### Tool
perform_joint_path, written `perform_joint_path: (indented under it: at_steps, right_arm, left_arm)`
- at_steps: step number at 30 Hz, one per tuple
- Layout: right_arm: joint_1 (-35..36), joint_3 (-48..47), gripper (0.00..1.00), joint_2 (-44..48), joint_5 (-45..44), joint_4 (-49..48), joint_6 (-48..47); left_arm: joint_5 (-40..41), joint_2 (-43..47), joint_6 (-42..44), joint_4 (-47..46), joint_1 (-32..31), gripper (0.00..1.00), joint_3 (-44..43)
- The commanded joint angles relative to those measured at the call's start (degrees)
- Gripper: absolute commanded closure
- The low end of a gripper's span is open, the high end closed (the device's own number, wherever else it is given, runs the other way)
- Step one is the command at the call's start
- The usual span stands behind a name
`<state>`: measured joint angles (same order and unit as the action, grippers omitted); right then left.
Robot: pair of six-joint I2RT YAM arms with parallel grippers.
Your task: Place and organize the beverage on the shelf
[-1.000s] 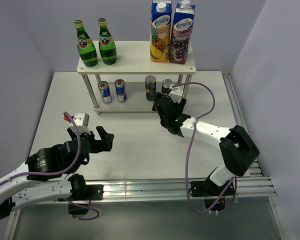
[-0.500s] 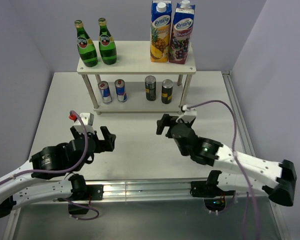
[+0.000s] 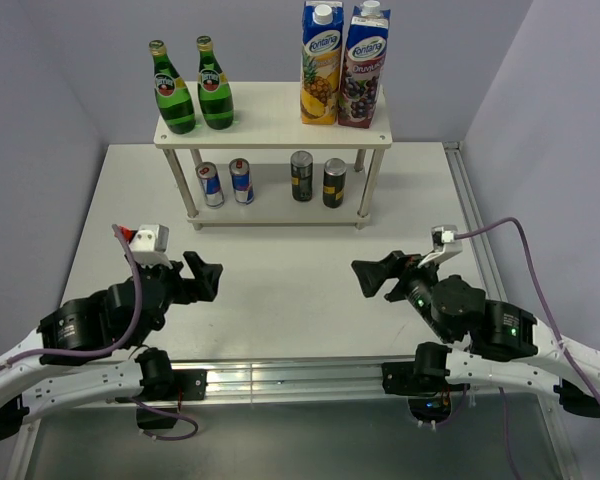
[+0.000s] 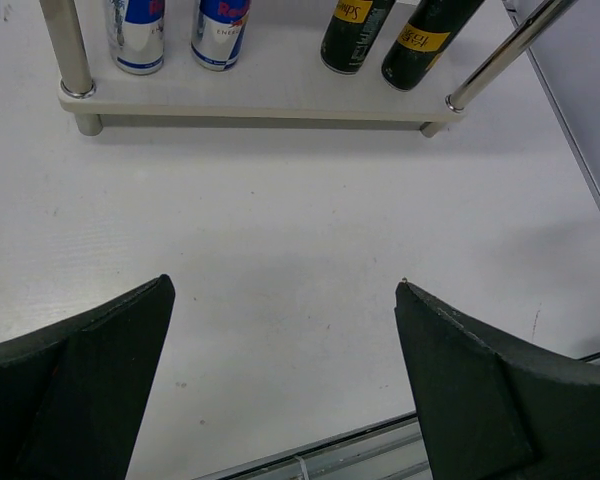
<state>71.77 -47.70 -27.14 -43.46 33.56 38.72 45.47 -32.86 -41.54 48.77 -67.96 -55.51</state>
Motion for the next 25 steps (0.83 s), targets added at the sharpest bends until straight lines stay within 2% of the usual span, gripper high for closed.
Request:
perform_joint_path:
  at_steps: [1, 7, 25]
  right_arm:
    - [0.39, 0.33, 0.00, -0.63, 1.10, 1.95, -0.13]
    - [0.48, 1.73, 0.00, -0.64, -0.22, 1.24, 0.30]
    - [0.48, 3.58, 0.00, 1.56, -2.86, -1.39, -3.73]
  left_arm:
    - [0.49, -1.14, 1.81, -2.19, -0.33, 0.01, 0.22]
    - [0.93, -3.61, 1.37, -1.22, -0.33, 0.01, -0.04]
    - [2.34, -3.53, 0.32, -0.43, -0.33, 0.01, 0.05]
